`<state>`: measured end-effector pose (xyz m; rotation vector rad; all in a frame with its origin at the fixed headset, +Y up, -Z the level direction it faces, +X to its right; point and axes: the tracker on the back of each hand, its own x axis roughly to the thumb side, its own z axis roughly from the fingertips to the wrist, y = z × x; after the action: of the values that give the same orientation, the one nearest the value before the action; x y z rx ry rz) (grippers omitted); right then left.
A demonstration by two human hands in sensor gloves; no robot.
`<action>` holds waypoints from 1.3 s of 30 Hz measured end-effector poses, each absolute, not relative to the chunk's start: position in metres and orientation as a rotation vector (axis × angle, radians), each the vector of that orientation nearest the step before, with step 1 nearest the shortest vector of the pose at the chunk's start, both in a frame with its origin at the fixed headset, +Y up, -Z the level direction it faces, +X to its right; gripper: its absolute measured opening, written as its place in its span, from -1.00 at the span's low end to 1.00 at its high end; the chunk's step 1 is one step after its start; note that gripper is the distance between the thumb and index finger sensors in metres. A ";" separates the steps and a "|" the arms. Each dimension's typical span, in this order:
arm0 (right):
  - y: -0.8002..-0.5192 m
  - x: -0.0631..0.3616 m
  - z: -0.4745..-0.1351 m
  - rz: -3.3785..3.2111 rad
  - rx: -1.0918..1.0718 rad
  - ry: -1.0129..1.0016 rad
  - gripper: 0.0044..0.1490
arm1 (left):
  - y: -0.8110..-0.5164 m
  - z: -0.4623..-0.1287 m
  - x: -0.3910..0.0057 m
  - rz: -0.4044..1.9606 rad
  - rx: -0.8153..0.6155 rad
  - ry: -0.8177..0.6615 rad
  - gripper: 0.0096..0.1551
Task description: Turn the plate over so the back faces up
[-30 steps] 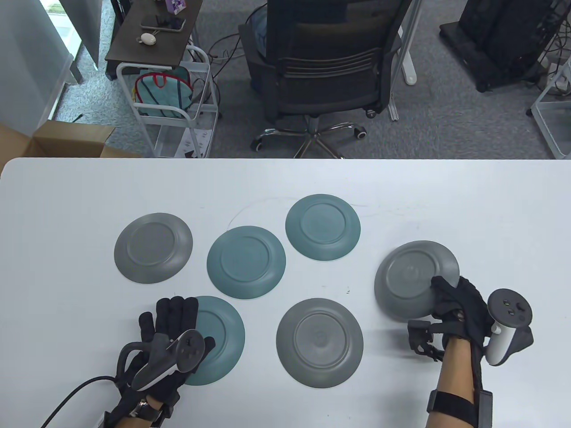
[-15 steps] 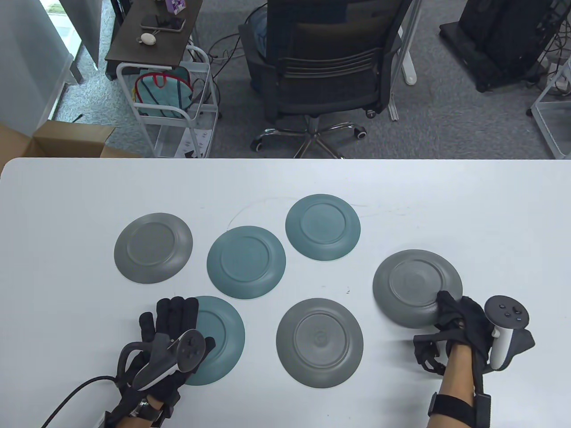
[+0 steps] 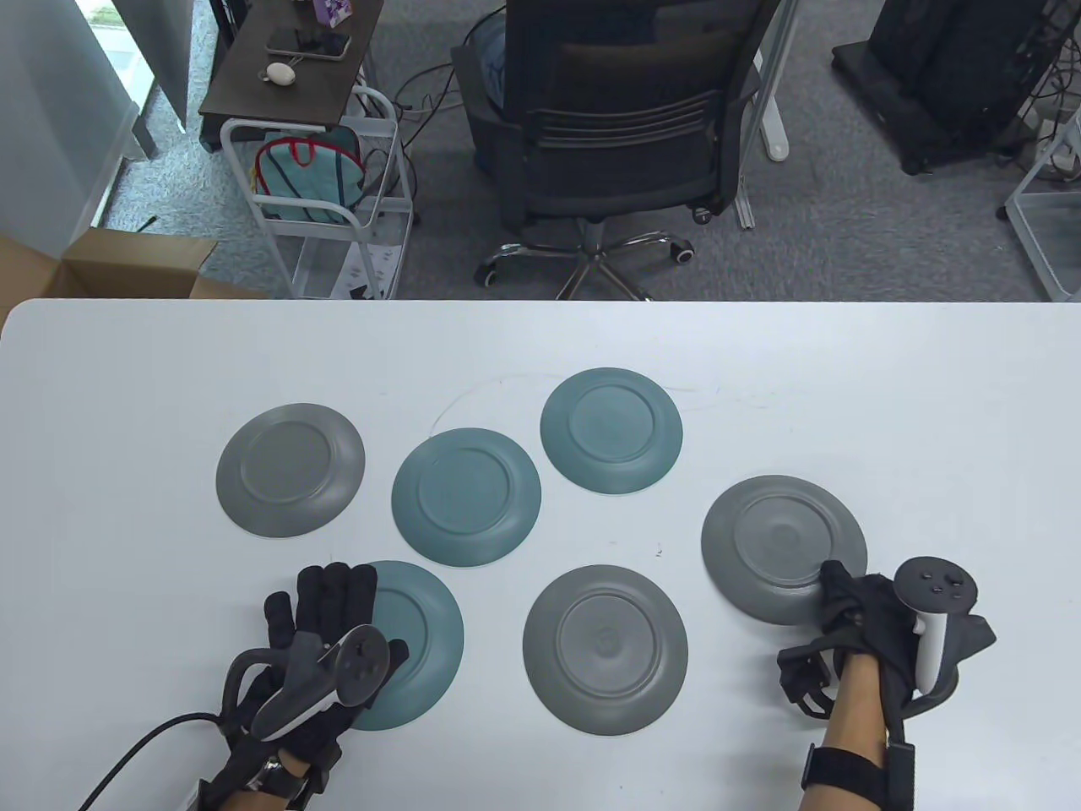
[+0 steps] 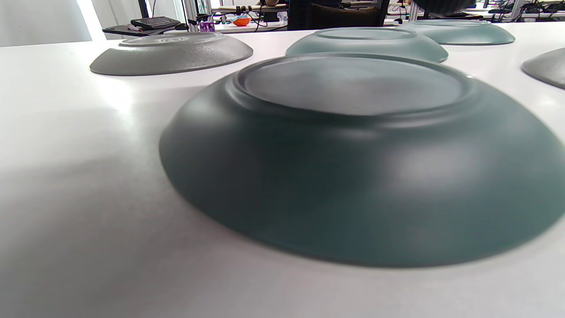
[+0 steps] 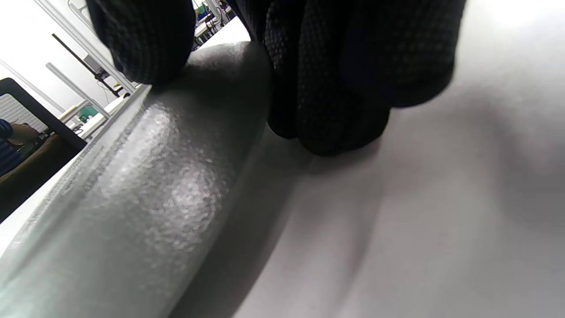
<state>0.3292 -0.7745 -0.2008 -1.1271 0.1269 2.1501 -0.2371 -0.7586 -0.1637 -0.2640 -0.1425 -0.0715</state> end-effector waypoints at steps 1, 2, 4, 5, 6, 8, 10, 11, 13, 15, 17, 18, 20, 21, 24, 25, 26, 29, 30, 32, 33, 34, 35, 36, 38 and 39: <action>-0.775 0.329 -0.201 2.163 -1.130 0.126 -0.08 | -0.759 -0.164 -0.237 -0.071 -0.264 -0.142 0.09; -0.774 0.328 -0.202 2.205 -1.128 0.131 -0.07 | -0.759 -0.164 -0.237 -0.071 -0.264 -0.143 0.09; -0.773 0.325 -0.204 2.235 -1.123 0.148 -0.07 | -0.759 -0.164 -0.237 -0.073 -0.264 -0.143 0.09; -0.773 0.325 -0.204 2.245 -1.122 0.153 -0.07 | -0.759 -0.164 -0.237 -0.073 -0.263 -0.143 0.09; -0.772 0.323 -0.206 2.270 -1.122 0.162 -0.07 | -0.759 -0.164 -0.237 -0.074 -0.264 -0.145 0.09; -0.771 0.319 -0.208 2.334 -1.126 0.180 -0.08 | -0.759 -0.164 -0.236 -0.075 -0.266 -0.145 0.09; -0.769 0.316 -0.211 2.405 -1.125 0.191 -0.10 | -0.759 -0.164 -0.236 -0.076 -0.268 -0.145 0.09; -0.769 0.314 -0.212 2.429 -1.126 0.200 -0.11 | -0.759 -0.164 -0.236 -0.075 -0.269 -0.145 0.09; -0.768 0.312 -0.213 2.459 -1.122 0.204 -0.11 | -0.759 -0.164 -0.236 -0.077 -0.270 -0.144 0.09; -0.768 0.309 -0.215 2.487 -1.121 0.209 -0.11 | -0.759 -0.164 -0.236 -0.077 -0.271 -0.145 0.09; -0.768 0.308 -0.215 2.502 -1.122 0.212 -0.11 | -0.759 -0.164 -0.236 -0.079 -0.271 -0.145 0.09; -0.768 0.308 -0.216 2.518 -1.121 0.212 -0.12 | -0.759 -0.164 -0.236 -0.078 -0.271 -0.145 0.09; -0.767 0.306 -0.216 2.560 -1.122 0.215 -0.12 | -0.759 -0.164 -0.236 -0.079 -0.271 -0.144 0.09; -0.766 0.305 -0.216 2.595 -1.127 0.217 -0.12 | -0.759 -0.164 -0.236 -0.079 -0.272 -0.144 0.09; -0.766 0.302 -0.215 2.685 -1.111 0.195 -0.13 | -0.759 -0.164 -0.236 -0.079 -0.274 -0.146 0.09; -0.765 0.301 -0.215 2.698 -1.098 0.187 -0.13 | -0.759 -0.164 -0.236 -0.079 -0.273 -0.147 0.09; -0.764 0.299 -0.214 2.712 -1.080 0.185 -0.13 | -0.760 -0.164 -0.236 -0.078 -0.274 -0.147 0.09; -0.758 0.293 -0.211 2.762 -1.001 0.133 -0.11 | -0.760 -0.163 -0.235 -0.077 -0.277 -0.149 0.09; -0.756 0.291 -0.210 2.779 -0.976 0.122 -0.10 | -0.760 -0.163 -0.235 -0.077 -0.277 -0.150 0.09; -0.750 0.284 -0.207 2.819 -0.896 0.106 -0.06 | -0.760 -0.163 -0.234 -0.080 -0.278 -0.151 0.09; -0.746 0.280 -0.205 2.840 -0.848 0.094 -0.05 | -0.760 -0.163 -0.234 -0.081 -0.278 -0.152 0.09; -0.741 0.275 -0.203 2.864 -0.788 0.082 -0.03 | -0.760 -0.163 -0.234 -0.081 -0.279 -0.153 0.09; -0.738 0.270 -0.201 2.875 -0.753 0.075 -0.01 | -0.760 -0.163 -0.234 -0.081 -0.280 -0.154 0.09; -0.734 0.264 -0.198 2.894 -0.689 0.059 0.00 | -0.761 -0.163 -0.233 -0.082 -0.281 -0.156 0.09; -0.729 0.252 -0.192 2.917 -0.594 0.032 0.01 | -0.762 -0.163 -0.232 -0.085 -0.287 -0.157 0.09; -0.726 0.245 -0.188 2.925 -0.539 0.022 0.03 | -0.762 -0.163 -0.232 -0.085 -0.288 -0.157 0.09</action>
<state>0.2447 -0.7260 -0.1883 -0.5386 0.0216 2.9251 -0.2321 -0.7619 -0.1633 -0.2876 -0.1569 -0.0852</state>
